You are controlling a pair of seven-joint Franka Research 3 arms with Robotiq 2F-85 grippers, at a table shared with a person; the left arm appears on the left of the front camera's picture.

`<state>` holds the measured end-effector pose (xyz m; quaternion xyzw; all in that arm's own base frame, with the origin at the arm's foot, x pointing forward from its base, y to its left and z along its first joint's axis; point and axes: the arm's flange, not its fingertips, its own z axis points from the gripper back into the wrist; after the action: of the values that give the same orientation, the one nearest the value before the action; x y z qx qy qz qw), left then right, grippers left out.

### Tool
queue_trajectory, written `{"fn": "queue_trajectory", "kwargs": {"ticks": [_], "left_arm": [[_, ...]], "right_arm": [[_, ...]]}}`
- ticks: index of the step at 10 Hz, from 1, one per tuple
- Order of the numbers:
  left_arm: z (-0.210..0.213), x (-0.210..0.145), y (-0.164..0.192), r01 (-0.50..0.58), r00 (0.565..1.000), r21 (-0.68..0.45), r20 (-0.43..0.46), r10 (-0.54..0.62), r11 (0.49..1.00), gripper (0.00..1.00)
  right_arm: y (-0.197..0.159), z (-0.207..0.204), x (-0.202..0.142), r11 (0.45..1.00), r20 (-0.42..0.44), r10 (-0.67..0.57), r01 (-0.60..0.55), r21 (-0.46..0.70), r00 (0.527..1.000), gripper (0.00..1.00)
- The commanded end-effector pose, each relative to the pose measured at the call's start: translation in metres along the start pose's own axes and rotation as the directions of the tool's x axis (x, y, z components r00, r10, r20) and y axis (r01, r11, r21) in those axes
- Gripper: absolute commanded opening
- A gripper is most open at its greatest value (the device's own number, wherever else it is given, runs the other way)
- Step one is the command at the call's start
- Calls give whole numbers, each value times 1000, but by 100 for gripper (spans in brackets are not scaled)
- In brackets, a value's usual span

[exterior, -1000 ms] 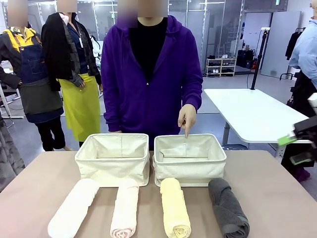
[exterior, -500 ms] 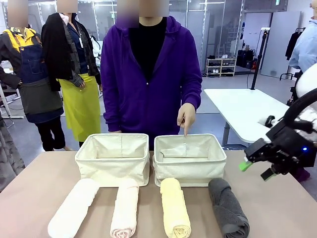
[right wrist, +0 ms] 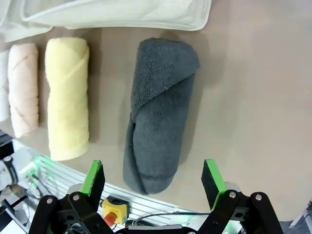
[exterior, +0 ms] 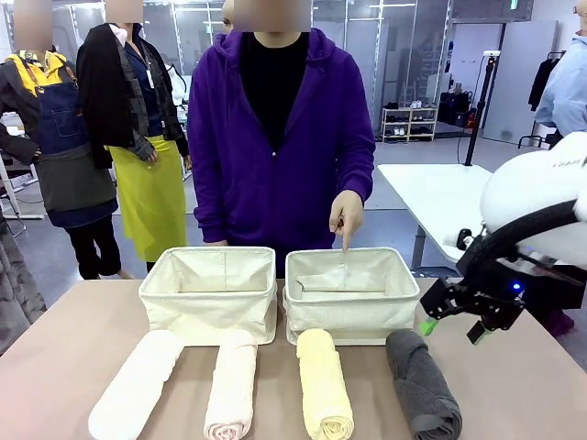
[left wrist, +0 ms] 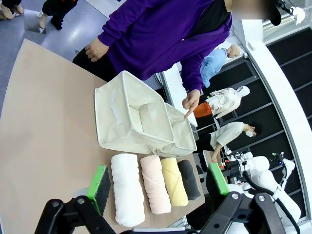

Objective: Divide the towels into two baskets.
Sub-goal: Pick up one hotel-folded towel and place it in the Fabric basket indicated by the person.

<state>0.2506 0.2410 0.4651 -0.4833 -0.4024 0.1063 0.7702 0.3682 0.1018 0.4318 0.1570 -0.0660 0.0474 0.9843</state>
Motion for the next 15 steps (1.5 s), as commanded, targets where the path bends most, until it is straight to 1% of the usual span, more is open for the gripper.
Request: {"fn": "queue_trajectory", "kwargs": {"ticks": [1,2,5,8,11,12,14,15], "left_arm": [[2,0,0,1,1000,-16,7,-1,1000,100],[2,0,0,1,1000,-16,7,-1,1000,100],[2,0,0,1,1000,-16,7,-1,1000,100],[2,0,0,1,1000,-16,7,-1,1000,100],[2,0,0,1,1000,-16,7,-1,1000,100],[2,0,0,1,1000,-16,7,-1,1000,100],[2,0,0,1,1000,-16,7,-1,1000,100],[2,0,0,1,1000,-16,7,-1,1000,100]], "right_arm": [[12,-31,-11,994,27,-28,31,-108,999,100],[16,-44,-12,992,29,-34,38,-118,999,100],[25,-70,-16,985,80,-50,62,-163,996,100],[30,-96,-28,975,78,-40,56,-217,996,100],[27,-113,-35,971,76,-37,54,-234,996,100],[25,-118,-38,967,61,-33,47,-252,998,100],[20,-129,-42,950,70,-9,31,-310,998,100],[20,-132,-45,948,69,0,22,-317,998,97]]}}
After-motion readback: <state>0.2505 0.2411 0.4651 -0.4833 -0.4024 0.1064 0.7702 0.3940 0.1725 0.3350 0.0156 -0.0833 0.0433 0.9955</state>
